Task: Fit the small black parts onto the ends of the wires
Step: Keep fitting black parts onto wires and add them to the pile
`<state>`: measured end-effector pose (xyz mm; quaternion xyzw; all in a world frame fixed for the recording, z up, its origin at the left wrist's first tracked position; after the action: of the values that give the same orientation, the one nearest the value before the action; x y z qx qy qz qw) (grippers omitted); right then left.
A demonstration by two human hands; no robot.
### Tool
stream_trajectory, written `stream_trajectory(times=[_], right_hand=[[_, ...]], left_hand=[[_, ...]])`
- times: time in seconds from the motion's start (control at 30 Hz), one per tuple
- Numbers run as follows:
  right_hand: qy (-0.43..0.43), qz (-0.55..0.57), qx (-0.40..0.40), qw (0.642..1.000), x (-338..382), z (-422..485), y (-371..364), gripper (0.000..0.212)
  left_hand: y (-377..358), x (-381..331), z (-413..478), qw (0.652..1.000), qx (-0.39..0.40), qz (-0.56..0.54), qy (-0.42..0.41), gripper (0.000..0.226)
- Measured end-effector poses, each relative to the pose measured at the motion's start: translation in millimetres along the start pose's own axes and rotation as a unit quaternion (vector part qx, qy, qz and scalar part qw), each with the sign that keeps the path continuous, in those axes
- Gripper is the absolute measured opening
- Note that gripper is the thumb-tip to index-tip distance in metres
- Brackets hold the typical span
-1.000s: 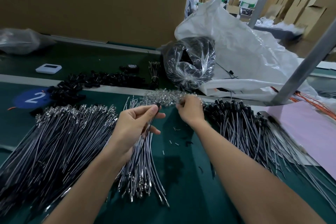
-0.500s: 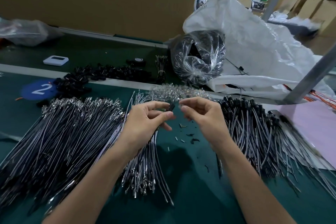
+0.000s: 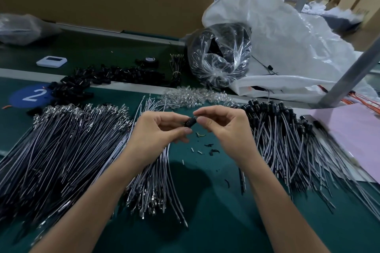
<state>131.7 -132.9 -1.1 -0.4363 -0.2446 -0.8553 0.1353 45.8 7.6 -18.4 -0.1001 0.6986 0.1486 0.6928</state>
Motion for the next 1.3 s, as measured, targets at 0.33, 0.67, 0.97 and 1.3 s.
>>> stream_trajectory(times=[0.33, 0.67, 0.97, 1.3], right_hand=[[-0.002, 0.037, 0.028, 0.999, -0.3, -0.9, 3.7, 0.021], [-0.028, 0.016, 0.05, 0.998, -5.3, -3.8, 4.8, 0.015], [-0.043, 0.062, 0.056, 0.996, -4.2, -6.8, 3.2, 0.022], [-0.029, 0.167, 0.041, 0.985, 4.5, -9.6, 3.3, 0.008]], left_hand=[[-3.2, 0.7, 0.3, 0.999, 0.006, -0.045, 0.007, 0.018], [-3.7, 1.4, 0.0, 1.0, 0.017, 0.015, -0.02, 0.024], [-5.2, -6.2, -5.6, 0.991, 0.003, 0.097, -0.09, 0.033], [-11.7, -12.6, -9.0, 0.995, 0.062, -0.022, -0.077, 0.022]])
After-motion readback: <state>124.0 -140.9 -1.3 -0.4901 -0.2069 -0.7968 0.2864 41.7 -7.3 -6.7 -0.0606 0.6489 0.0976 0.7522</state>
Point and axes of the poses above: each hand's wrist, its own z-axis towards the middle knuckle, its own y-axis out of the back of the hand, x = y × z, the point moved 5 cm from there along z, towards the middle knuckle, and after that the axes turned 9 degrees about y, right-handed, at the moved point
